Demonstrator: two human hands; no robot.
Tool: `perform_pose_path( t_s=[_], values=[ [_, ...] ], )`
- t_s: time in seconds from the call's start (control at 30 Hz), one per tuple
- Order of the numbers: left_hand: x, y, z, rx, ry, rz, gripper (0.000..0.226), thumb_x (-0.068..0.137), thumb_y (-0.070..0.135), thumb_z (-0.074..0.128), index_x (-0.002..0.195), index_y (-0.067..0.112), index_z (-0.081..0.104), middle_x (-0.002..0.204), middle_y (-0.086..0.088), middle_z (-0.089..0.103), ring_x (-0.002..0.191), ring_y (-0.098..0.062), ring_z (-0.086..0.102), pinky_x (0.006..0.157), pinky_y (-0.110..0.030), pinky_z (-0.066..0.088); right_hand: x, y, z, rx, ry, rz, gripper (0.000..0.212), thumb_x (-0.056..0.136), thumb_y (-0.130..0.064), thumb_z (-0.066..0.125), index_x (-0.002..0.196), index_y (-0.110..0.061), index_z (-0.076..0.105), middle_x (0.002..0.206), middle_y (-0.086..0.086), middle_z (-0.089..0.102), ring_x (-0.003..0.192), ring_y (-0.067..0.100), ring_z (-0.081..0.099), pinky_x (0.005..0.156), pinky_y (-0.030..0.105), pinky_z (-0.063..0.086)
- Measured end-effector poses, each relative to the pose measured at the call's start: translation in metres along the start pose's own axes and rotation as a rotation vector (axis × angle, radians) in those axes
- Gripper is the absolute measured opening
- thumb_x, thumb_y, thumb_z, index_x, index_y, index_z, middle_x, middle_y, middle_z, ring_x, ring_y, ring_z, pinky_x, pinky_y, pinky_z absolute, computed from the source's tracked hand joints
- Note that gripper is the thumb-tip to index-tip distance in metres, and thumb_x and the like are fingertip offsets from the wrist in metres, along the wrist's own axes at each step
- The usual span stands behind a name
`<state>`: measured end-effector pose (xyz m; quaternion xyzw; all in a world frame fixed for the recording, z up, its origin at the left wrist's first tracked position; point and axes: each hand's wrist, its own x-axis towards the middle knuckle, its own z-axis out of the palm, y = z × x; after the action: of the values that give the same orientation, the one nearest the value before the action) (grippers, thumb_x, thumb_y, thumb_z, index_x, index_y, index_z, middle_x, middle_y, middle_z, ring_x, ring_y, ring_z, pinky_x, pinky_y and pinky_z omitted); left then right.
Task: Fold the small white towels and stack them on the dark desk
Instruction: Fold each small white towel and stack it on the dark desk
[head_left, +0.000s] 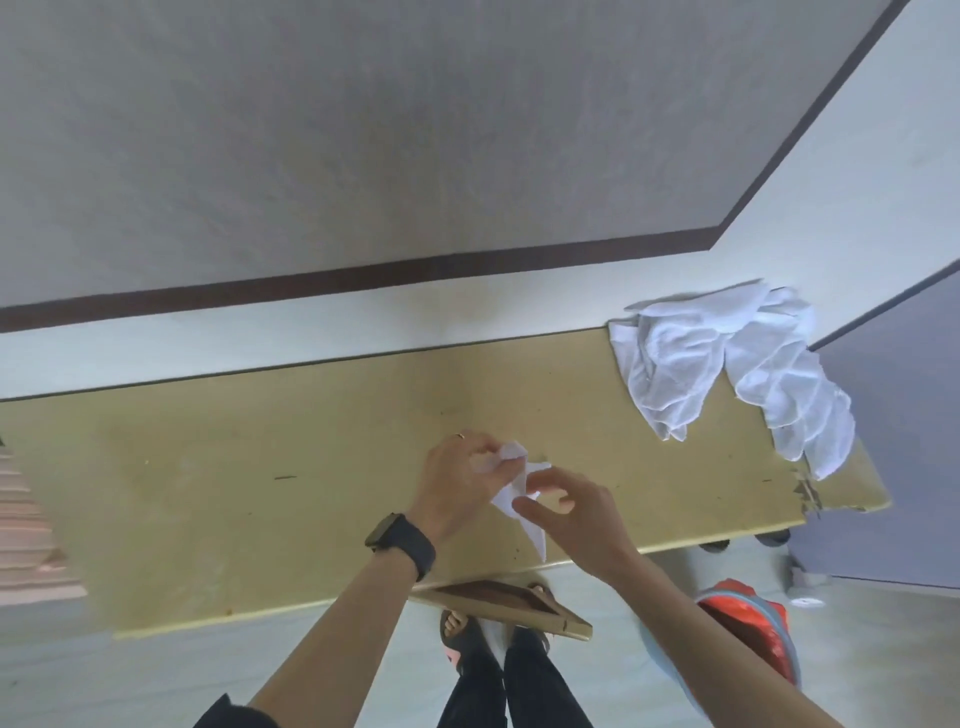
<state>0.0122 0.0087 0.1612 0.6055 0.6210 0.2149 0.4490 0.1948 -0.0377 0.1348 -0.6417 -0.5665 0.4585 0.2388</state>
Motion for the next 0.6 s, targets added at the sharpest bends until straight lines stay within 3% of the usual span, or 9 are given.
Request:
perform_pose_path(
  t_s=[0.1,0.2,0.3,0.43,0.6],
  values=[
    [-0.009,0.019,-0.024,-0.159,0.04,-0.044,0.012,0.088,0.039,0.071,0.085,0.027,0.072,0.082,0.015,0.07,0.079,-0.006,0.063,0.075,-0.026,0.048,-0.003,-0.019,-0.006,-0.022,-0.004,-0.078,0.008,0.09,-0.035,0.068,0.084,-0.039,0.066,0.093,-0.026,0.068,0.094,0.0,0.061,0.08,0.017,0.042],
    [-0.017,0.034,-0.047,-0.253,0.114,-0.051,0.01,0.088,0.036,0.072,0.083,0.027,0.071,0.077,0.013,0.068,0.071,-0.008,0.06,0.068,-0.026,0.045,-0.003,-0.035,-0.01,-0.024,-0.03,-0.133,0.004,0.093,-0.04,0.061,0.094,-0.037,0.058,0.1,-0.025,0.067,0.099,-0.002,0.06,0.084,0.025,0.047],
    [-0.026,0.051,-0.06,-0.259,0.117,-0.037,0.009,0.088,0.036,0.073,0.084,0.028,0.072,0.08,0.012,0.07,0.076,-0.011,0.064,0.071,-0.029,0.05,0.001,-0.058,-0.013,-0.056,-0.073,-0.213,0.025,0.086,-0.053,0.066,0.105,-0.039,0.055,0.107,-0.027,0.062,0.101,-0.004,0.057,0.085,0.02,0.045],
    [-0.03,0.071,-0.072,-0.289,0.162,-0.032,0.009,0.086,0.035,0.075,0.087,0.027,0.074,0.085,0.01,0.073,0.084,-0.014,0.068,0.076,-0.029,0.053,0.011,-0.083,-0.011,-0.146,-0.052,-0.278,0.015,0.093,-0.044,0.06,0.084,-0.031,0.06,0.087,-0.02,0.061,0.086,-0.002,0.053,0.073,0.023,0.041],
    [-0.029,0.071,-0.104,-0.36,0.348,-0.054,0.011,0.089,0.036,0.072,0.082,0.027,0.071,0.077,0.008,0.069,0.075,-0.013,0.062,0.071,-0.03,0.048,0.02,-0.075,-0.027,-0.212,-0.117,-0.251,0.004,0.093,-0.044,0.056,0.089,-0.043,0.056,0.088,-0.02,0.065,0.084,0.0,0.059,0.076,0.025,0.049]
  ],
)
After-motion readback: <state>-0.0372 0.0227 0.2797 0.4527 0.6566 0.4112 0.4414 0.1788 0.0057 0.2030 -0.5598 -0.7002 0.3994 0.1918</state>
